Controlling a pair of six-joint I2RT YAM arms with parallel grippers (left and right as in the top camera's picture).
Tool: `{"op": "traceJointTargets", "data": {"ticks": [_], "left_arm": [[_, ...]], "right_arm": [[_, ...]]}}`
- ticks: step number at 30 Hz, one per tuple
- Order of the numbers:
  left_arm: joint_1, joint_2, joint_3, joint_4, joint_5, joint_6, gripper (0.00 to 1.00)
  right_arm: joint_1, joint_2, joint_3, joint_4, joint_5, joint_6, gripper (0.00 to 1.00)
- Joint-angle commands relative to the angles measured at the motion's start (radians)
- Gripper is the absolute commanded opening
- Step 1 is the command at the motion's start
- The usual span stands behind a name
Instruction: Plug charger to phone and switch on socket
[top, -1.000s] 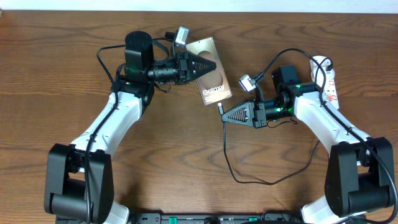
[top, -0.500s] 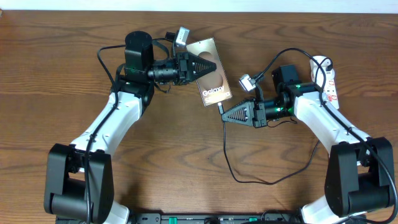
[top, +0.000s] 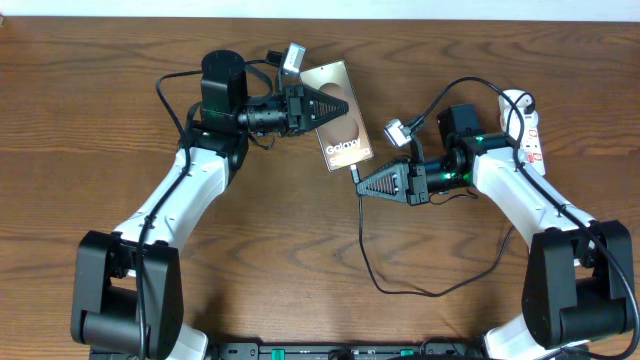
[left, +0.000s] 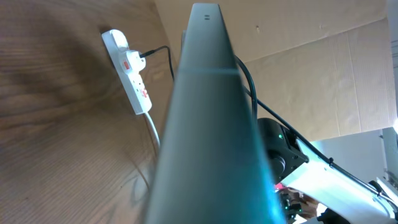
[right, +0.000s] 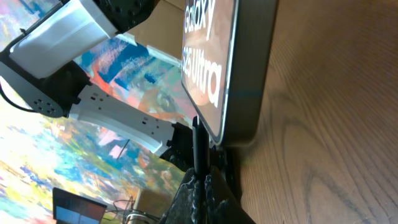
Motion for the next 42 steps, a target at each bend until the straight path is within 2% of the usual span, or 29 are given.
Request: {"op": "traceJointTargets", "data": {"ticks": [1, 9, 14, 21, 30, 37, 42], "left_arm": [[-0.009, -0.019, 0.016, 0.009, 0.036, 0.013, 0.07], [-0.010, -0.019, 0.016, 0.009, 0.035, -0.068, 0.07], [-0.016, -0.019, 0.016, 0.009, 0.036, -0.071, 0.07], [-0.029, -0.019, 0.016, 0.009, 0.036, -0.070, 0.07], [-0.033, -0.019, 0.016, 0.009, 0.040, -0.061, 0.07], [-0.033, -0.019, 0.016, 0.009, 0.060, 0.025, 0.08], [-0.012, -0.019, 0.016, 0.010, -0.027, 0.036, 0.07]], "right_arm": [[0.007, -0.015, -0.001, 0.003, -0.031, -0.006, 0.01], [0.006, -0.015, -0.001, 0.009, -0.031, 0.010, 0.01], [0.006, -0.015, -0.001, 0.021, -0.031, 0.023, 0.01], [0.006, -0.015, -0.001, 0.098, -0.031, 0.112, 0.01], [0.006, -0.015, -0.001, 0.107, -0.031, 0.126, 0.01], [0.006, -0.015, -0.001, 0.127, -0.031, 0.124, 0.01], [0.006, -0.015, -0.001, 0.137, -0.031, 0.124, 0.01]]}}
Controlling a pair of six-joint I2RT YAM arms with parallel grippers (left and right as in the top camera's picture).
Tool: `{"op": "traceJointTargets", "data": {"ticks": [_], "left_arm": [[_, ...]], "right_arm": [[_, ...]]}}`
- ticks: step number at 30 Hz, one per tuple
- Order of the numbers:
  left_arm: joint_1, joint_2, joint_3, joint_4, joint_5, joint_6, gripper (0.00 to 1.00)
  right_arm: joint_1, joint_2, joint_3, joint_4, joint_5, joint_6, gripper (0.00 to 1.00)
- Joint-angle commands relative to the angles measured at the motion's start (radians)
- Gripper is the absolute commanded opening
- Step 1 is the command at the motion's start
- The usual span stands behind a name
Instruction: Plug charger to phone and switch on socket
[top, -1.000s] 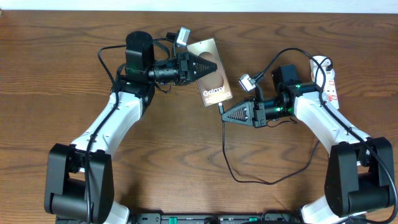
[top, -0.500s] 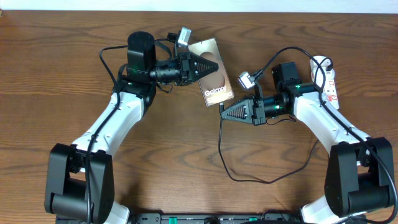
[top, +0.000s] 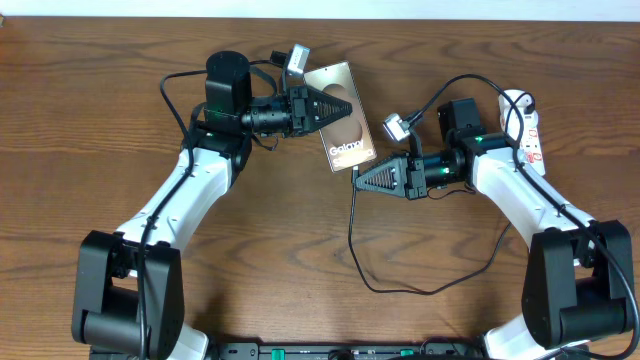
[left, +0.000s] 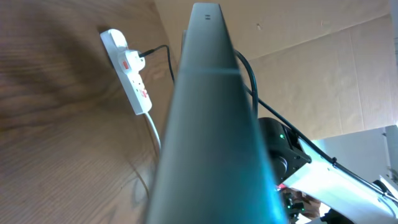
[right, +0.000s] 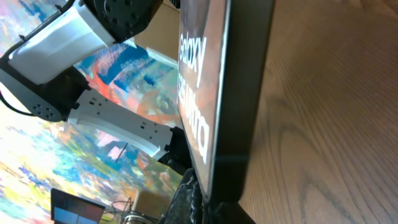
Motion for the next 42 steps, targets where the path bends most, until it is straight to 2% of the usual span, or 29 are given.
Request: {"op": "traceJointTargets", "data": {"ticks": [1, 12, 15, 20, 24, 28, 32, 36, 39, 42], "left_arm": [[0.008, -0.019, 0.016, 0.007, -0.027, 0.028, 0.07], [0.039, -0.019, 0.016, -0.002, -0.127, 0.118, 0.07], [0.039, -0.019, 0.016, -0.100, -0.177, 0.182, 0.07], [-0.002, -0.019, 0.016, -0.440, -0.333, 0.352, 0.07], [-0.045, -0.019, 0.016, -0.557, -0.414, 0.388, 0.07], [-0.071, -0.019, 0.016, -0.631, -0.550, 0.387, 0.07], [-0.064, -0.019, 0.016, -0.732, -0.731, 0.387, 0.07], [-0.048, -0.019, 0.016, -0.822, -0.902, 0.387, 0.07], [-0.041, -0.019, 0.016, -0.853, -0.959, 0.389, 0.07], [-0.040, -0.019, 0.016, -0.857, -0.972, 0.407, 0.07]], "right_arm": [[0.006, -0.015, 0.001, 0.005, -0.028, 0.006, 0.01], [0.006, -0.015, 0.001, 0.006, -0.028, 0.003, 0.01], [0.006, -0.015, 0.002, 0.021, -0.028, 0.016, 0.01], [0.007, -0.015, 0.002, 0.159, -0.028, 0.174, 0.01], [0.010, -0.015, 0.002, 0.253, 0.039, 0.262, 0.01], [0.010, -0.015, 0.001, 0.252, 0.256, 0.295, 0.01], [0.006, -0.015, 0.001, 0.139, 0.517, 0.294, 0.01], [0.010, -0.015, 0.001, -0.018, 0.879, 0.300, 0.01], [0.021, -0.014, 0.001, -0.113, 1.180, 0.367, 0.01], [0.027, -0.014, 0.000, -0.154, 1.382, 0.451, 0.01]]}}
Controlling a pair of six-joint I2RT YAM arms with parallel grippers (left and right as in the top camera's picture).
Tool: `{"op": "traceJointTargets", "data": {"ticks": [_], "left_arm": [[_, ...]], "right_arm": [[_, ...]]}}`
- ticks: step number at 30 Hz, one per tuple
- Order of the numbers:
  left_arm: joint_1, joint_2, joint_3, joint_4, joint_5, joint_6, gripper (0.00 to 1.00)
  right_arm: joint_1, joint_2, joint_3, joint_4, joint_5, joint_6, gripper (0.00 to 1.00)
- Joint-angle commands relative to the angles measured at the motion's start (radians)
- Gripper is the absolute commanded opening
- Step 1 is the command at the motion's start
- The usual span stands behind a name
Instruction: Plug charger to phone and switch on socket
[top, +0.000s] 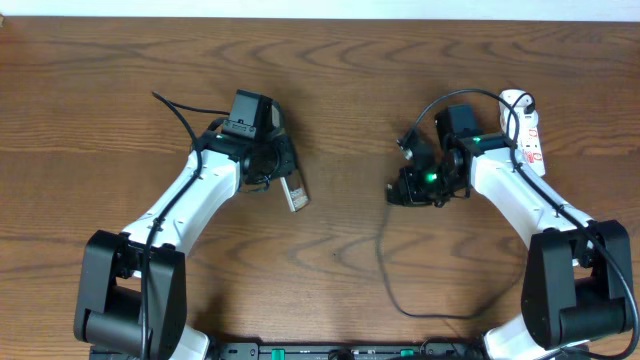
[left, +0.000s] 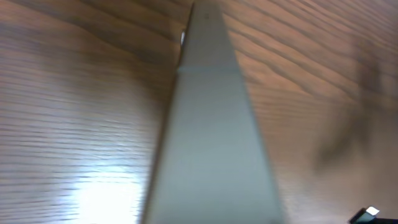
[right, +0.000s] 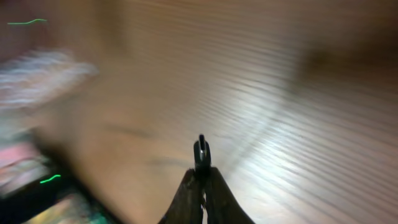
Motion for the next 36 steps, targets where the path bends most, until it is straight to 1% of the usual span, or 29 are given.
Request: {"op": "traceJointTargets", "data": {"ticks": [1, 6, 12, 13, 14, 16, 17, 20, 21, 26, 31, 34, 35, 36], "left_arm": [[0.003, -0.019, 0.017, -0.002, -0.085, 0.032, 0.07], [0.003, -0.019, 0.017, -0.006, -0.085, 0.034, 0.07], [0.003, -0.019, 0.017, -0.011, -0.085, 0.045, 0.07], [0.003, -0.019, 0.017, -0.011, -0.085, 0.045, 0.07], [0.003, -0.019, 0.017, -0.011, -0.084, 0.045, 0.08], [0.003, -0.019, 0.017, -0.013, -0.084, 0.045, 0.07], [0.003, -0.019, 0.017, -0.014, -0.084, 0.045, 0.07], [0.003, -0.019, 0.017, -0.018, -0.084, 0.045, 0.07], [0.003, -0.019, 0.017, -0.019, -0.084, 0.045, 0.07], [0.003, -0.019, 0.017, -0.021, -0.084, 0.045, 0.07], [0.003, -0.019, 0.017, -0.034, -0.084, 0.045, 0.07], [0.003, -0.019, 0.017, -0.037, -0.084, 0.045, 0.08], [0.003, -0.019, 0.017, -0.039, -0.084, 0.046, 0.08], [0.003, -0.019, 0.017, -0.040, -0.084, 0.045, 0.08]], "right_arm": [[0.011, -0.014, 0.002, -0.022, 0.408, 0.123, 0.01], [0.011, -0.014, 0.002, -0.019, 0.506, 0.154, 0.01], [0.011, -0.014, 0.001, -0.008, 0.547, 0.154, 0.02], [0.011, -0.014, 0.001, -0.008, 0.547, 0.154, 0.07], [0.011, -0.014, 0.001, -0.008, 0.547, 0.155, 0.18], [0.011, -0.014, 0.001, -0.014, 0.543, 0.186, 0.49], [0.011, -0.014, 0.001, -0.016, 0.532, 0.211, 0.56], [0.013, -0.014, 0.001, -0.018, 0.446, 0.259, 0.66], [0.018, -0.014, 0.001, -0.019, 0.430, 0.273, 0.68], [0.069, -0.014, -0.008, -0.032, 0.439, 0.354, 0.66], [0.135, -0.014, -0.089, 0.020, 0.479, 0.463, 0.62], [0.142, -0.013, -0.143, 0.080, 0.489, 0.485, 0.52], [0.142, -0.013, -0.161, 0.101, 0.488, 0.485, 0.42], [0.140, -0.013, -0.171, 0.114, 0.488, 0.484, 0.36]]}}
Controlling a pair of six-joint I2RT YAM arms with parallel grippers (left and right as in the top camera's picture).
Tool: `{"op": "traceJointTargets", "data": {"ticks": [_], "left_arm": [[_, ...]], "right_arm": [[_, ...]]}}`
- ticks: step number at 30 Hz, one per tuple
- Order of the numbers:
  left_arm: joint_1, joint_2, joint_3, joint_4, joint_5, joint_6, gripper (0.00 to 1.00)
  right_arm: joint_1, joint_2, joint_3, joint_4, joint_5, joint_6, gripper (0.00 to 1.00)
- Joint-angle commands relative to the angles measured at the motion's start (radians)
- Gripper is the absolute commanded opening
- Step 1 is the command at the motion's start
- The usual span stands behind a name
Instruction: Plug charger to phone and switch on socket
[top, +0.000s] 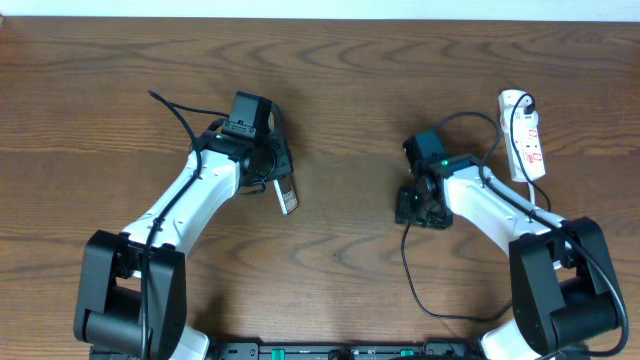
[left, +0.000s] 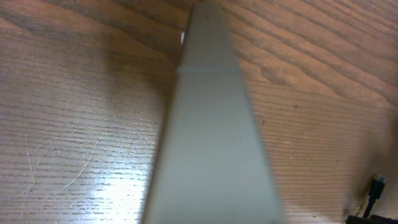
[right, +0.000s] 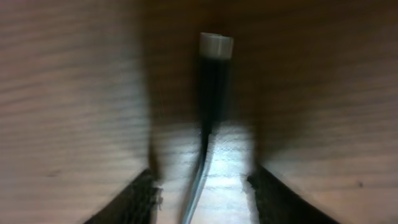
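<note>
My left gripper (top: 277, 180) is shut on the phone (top: 286, 196), held edge-on just over the table left of centre. In the left wrist view the phone's grey edge (left: 211, 124) fills the middle and hides my fingers. My right gripper (top: 415, 206) points down at the table right of centre and stands open (right: 204, 196). The charger plug (right: 216, 46) lies on the wood between and beyond its fingers (right: 134, 199), apart from them. The black cable (top: 405, 262) runs from there toward the front. The white socket strip (top: 524, 135) lies at the right.
The wooden table (top: 330, 300) carries only the cable loop near the front right and the strip by the right edge. The plug tip (left: 374, 184) shows at the lower right of the left wrist view, well apart from the phone.
My right gripper was shut on the plug above the table; now it is open, lower and turned, with the plug lying on the wood. The left gripper and phone have barely shifted.
First the left gripper held the phone face-up at the back middle, with the right gripper bringing the plug to its lower edge. Then the plug sat against that edge. Later both arms were apart, the phone edge-on. Now the plug lies loose on the table.
</note>
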Motion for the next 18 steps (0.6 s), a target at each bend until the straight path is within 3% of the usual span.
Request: {"op": "traceJointTargets", "data": {"ticks": [1, 4, 5, 7, 11, 18], "left_arm": [[0.000, -0.019, 0.017, -0.005, -0.006, 0.019, 0.08], [0.000, -0.019, 0.017, -0.005, -0.006, 0.019, 0.07], [0.000, -0.019, 0.017, -0.005, -0.006, 0.019, 0.07], [0.000, -0.019, 0.017, -0.006, -0.006, 0.019, 0.08], [0.000, -0.019, 0.017, -0.011, -0.006, 0.019, 0.07], [0.000, -0.019, 0.017, -0.011, -0.006, 0.019, 0.08]], "right_arm": [[-0.001, -0.014, -0.043, 0.041, 0.025, 0.053, 0.29], [-0.018, -0.014, -0.043, 0.059, 0.027, 0.053, 0.20], [-0.027, -0.014, -0.043, 0.068, 0.027, 0.053, 0.09], [-0.050, -0.014, -0.043, 0.087, 0.012, 0.052, 0.02], [-0.087, -0.014, -0.043, 0.091, -0.028, 0.035, 0.11], [-0.097, -0.014, -0.043, 0.088, -0.026, 0.000, 0.13]]}}
